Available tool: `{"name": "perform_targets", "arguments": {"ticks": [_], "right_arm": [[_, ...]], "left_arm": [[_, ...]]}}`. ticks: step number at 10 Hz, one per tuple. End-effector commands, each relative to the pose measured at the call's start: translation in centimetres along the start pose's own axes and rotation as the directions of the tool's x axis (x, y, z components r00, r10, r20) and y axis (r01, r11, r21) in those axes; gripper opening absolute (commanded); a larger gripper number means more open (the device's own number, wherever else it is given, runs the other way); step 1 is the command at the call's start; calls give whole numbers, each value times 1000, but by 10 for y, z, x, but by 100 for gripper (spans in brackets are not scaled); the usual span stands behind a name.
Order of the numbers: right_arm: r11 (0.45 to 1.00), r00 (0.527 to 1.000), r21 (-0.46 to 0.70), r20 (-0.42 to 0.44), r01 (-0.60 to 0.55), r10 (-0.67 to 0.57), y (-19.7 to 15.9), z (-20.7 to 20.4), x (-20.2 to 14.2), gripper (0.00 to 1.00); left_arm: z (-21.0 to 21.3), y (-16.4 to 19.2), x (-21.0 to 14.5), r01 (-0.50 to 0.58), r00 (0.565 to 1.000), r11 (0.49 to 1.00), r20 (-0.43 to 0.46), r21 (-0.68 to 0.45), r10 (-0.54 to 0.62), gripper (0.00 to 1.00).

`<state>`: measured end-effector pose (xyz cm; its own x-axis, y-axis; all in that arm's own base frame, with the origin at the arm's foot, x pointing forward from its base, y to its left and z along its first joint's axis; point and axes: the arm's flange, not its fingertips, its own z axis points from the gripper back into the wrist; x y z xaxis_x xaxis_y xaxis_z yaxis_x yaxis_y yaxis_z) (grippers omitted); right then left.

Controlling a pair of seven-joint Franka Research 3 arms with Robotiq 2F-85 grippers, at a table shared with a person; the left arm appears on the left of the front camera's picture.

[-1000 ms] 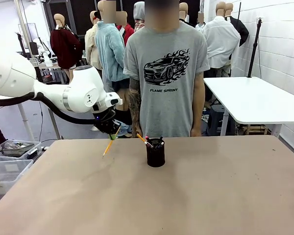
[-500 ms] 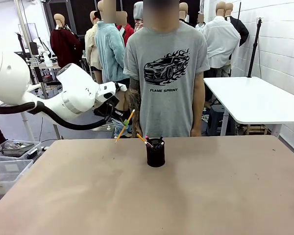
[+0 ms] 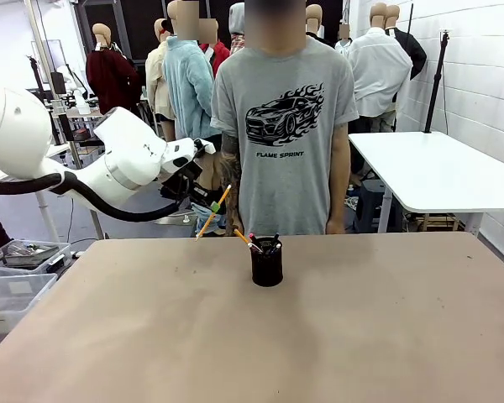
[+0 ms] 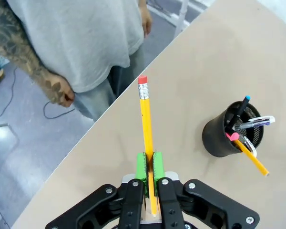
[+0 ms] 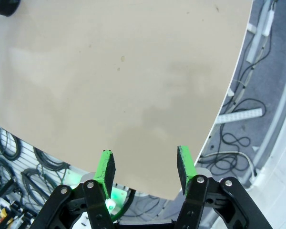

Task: Place the pens into the pen holder.
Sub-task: Pick up a writing instrument from the table and place it into the Pen holder.

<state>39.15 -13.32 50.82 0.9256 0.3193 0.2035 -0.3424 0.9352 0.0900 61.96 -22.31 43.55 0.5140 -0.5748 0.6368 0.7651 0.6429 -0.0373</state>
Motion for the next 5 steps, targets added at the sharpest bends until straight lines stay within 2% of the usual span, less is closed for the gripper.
{"name": "perform_targets", "arguments": {"ticks": [1,2,5], "right_arm": [[1000,1000,-15,1,-2,2,0,-3,-1,66],[1000,1000,-15,1,-2,2,0,-3,-1,66],[1000,1000,-15,1,-2,2,0,-3,-1,66]], "left_arm": [[2,-10,7,79,994,995,74,-60,-75,0],[0,0,0,0,1000,1000,0,0,0,0],[7,-6,13,159,958,977,260,-145,-117,0]]}}
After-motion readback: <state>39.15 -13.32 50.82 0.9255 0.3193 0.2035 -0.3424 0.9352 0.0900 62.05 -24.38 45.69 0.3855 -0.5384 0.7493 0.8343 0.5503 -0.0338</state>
